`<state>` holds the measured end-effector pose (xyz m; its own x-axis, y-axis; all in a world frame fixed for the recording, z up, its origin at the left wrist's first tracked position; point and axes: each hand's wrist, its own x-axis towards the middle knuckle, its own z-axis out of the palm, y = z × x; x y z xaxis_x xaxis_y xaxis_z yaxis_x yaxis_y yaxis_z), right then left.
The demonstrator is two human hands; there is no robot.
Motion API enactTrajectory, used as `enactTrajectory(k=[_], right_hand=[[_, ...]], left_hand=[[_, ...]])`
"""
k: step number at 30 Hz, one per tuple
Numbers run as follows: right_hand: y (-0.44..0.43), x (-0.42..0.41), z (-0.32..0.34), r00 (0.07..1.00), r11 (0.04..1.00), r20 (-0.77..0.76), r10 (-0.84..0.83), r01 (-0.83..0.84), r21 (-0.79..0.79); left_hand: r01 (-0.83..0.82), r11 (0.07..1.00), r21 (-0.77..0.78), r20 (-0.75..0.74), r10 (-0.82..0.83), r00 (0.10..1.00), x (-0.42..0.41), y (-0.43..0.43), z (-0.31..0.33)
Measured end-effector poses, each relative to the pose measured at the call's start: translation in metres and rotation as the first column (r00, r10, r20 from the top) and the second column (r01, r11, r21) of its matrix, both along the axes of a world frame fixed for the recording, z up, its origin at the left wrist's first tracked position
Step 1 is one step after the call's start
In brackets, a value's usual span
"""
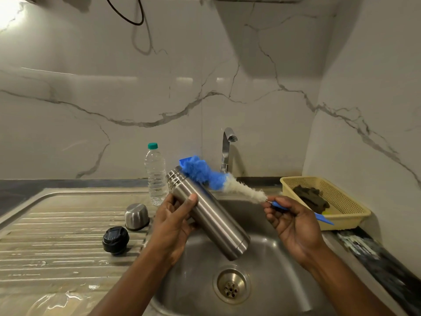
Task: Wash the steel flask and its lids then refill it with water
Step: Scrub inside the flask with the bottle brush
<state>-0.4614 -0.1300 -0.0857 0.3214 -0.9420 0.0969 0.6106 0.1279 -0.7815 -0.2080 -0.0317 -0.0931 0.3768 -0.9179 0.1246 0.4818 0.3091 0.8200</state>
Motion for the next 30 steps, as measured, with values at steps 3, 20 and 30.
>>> enactTrajectory(k=[3, 20, 30], right_hand=[[0.003, 0.0, 0.006, 1.0, 0.999, 0.0, -0.011, 0.011, -0.032], [0.007, 0.003, 0.007, 0.999, 0.993, -0.019, -0.03, 0.027, -0.119], [0.007, 0.0, 0.008, 0.999, 0.987, -0.036, -0.023, 0.017, -0.159]], left_hand=[[0.002, 1.0, 0.009, 0.029, -0.003, 1.0, -0.002, 0.0, 0.0], [0.015, 0.998, 0.066, 0.053, -0.018, 0.998, -0.004, 0.0, -0.002], [0.008, 0.997, 0.075, 0.109, -0.016, 0.994, -0.004, 0.003, -0.002]])
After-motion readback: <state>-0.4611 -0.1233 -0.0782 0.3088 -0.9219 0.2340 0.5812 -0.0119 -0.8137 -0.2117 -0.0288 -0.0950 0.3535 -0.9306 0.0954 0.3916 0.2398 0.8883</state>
